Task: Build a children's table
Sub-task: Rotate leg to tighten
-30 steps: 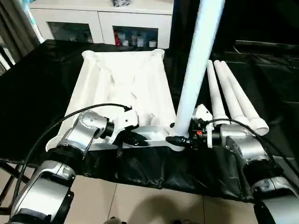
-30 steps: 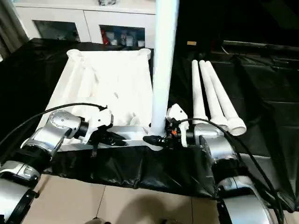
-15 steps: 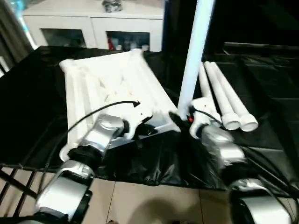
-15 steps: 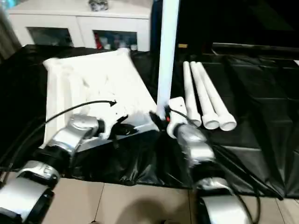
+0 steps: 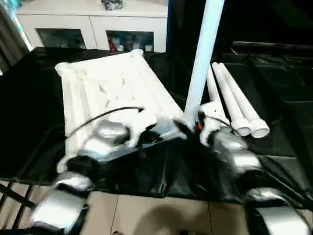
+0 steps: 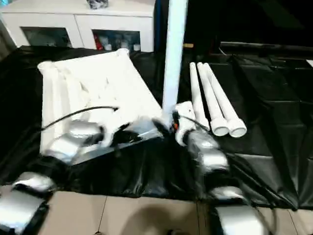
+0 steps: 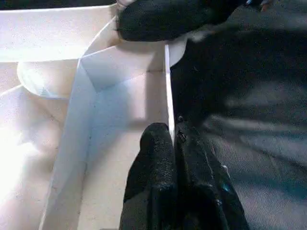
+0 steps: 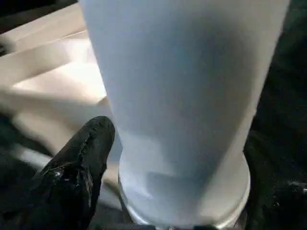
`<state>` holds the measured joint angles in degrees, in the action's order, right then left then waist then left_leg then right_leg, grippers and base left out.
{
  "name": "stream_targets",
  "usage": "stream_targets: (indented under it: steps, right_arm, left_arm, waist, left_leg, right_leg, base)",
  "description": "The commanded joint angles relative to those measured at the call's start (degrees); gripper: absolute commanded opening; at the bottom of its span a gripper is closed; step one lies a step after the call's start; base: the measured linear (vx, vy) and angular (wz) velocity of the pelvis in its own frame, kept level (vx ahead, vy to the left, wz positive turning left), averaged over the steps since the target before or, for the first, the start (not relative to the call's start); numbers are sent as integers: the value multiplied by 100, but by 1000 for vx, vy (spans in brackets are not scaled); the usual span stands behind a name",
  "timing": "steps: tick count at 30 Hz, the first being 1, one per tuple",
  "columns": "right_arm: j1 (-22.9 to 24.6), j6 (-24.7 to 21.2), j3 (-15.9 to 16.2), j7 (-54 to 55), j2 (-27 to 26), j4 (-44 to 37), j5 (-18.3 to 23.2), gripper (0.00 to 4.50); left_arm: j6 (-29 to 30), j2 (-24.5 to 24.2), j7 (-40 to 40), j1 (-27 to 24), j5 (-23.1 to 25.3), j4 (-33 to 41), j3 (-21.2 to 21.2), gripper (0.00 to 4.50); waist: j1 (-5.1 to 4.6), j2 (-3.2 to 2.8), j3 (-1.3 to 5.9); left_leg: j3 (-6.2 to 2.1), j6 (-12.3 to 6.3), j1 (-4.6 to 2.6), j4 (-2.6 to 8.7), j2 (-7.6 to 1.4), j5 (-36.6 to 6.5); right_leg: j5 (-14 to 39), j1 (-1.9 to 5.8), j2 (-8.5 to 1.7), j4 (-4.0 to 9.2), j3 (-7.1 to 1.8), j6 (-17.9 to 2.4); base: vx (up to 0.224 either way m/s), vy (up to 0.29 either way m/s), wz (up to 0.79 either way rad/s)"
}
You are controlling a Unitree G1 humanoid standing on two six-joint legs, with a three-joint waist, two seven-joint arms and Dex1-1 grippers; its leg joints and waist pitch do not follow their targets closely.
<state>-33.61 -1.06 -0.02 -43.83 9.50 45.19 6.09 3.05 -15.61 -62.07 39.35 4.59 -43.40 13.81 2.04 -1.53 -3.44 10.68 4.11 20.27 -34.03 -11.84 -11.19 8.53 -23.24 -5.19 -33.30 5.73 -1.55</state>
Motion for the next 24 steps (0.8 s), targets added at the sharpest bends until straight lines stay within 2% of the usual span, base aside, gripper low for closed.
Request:
stream_targets:
  steps: [1,2,5,6,9,14,20,24]
  right_arm:
    - [74,-118,433,-658,-84,-162,14,382]
    - [107,-170,485,-893,8,-235,49,382]
    - [174,-300,642,-1690,347,-419,134,382]
    - [183,-303,666,-1857,422,-445,150,382]
    - [160,-425,691,-2259,593,-466,208,382]
    - [99,-551,796,-2696,777,-459,156,341]
    - [69,-601,913,-2884,798,-465,118,284]
    - [162,-611,935,-2828,739,-522,108,279]
  left_arm:
    - [-241,90,-256,51,-100,235,159,0]
    - [-242,48,-359,46,-121,240,162,0]
    - [-231,-94,-695,46,-189,231,157,0]
    - [-244,-129,-768,53,-194,213,162,0]
    - [-248,-218,-1014,69,-221,169,164,0]
    - [-228,-312,-1337,106,-241,83,234,0]
    - [-275,-340,-1438,141,-191,-8,246,0]
    - [-273,-309,-1247,163,-163,-45,180,0]
  waist:
    - [49,3,463]
    - [73,3,473]
    - [130,11,475]
    - [143,34,481]
    - [183,34,460]
    - [211,35,440]
    - [238,42,453]
    - [253,61,457]
  left_leg:
    - [-33,-551,15,379,-153,-882]
    - [-25,-593,6,368,-155,-744]
    - [-12,-733,10,353,-164,-600]
    - [-6,-737,5,349,-162,-623]
    - [2,-668,-1,363,-167,-771]
    - [10,-489,-24,374,-170,-959]
    - [7,-465,-13,364,-163,-849]
    - [11,-484,-12,358,-162,-785]
  right_leg:
    - [1003,338,-323,279,-272,-1440]
    - [743,342,-317,244,-277,-1530]
    - [393,336,-310,198,-278,-1656]
    - [421,341,-313,199,-279,-1651]
    - [744,333,-325,230,-284,-1593]
    - [1208,308,-332,278,-299,-1461]
    - [1235,314,-336,273,-303,-1394]
    - [1148,313,-331,260,-300,-1412]
  base:
    - [54,-9,1]
    - [54,-9,1]
    - [17,0,0]
    - [0,0,0]
    - [0,0,0]
    - [0,0,0]
    - [0,0,0]
    - [0,0,0]
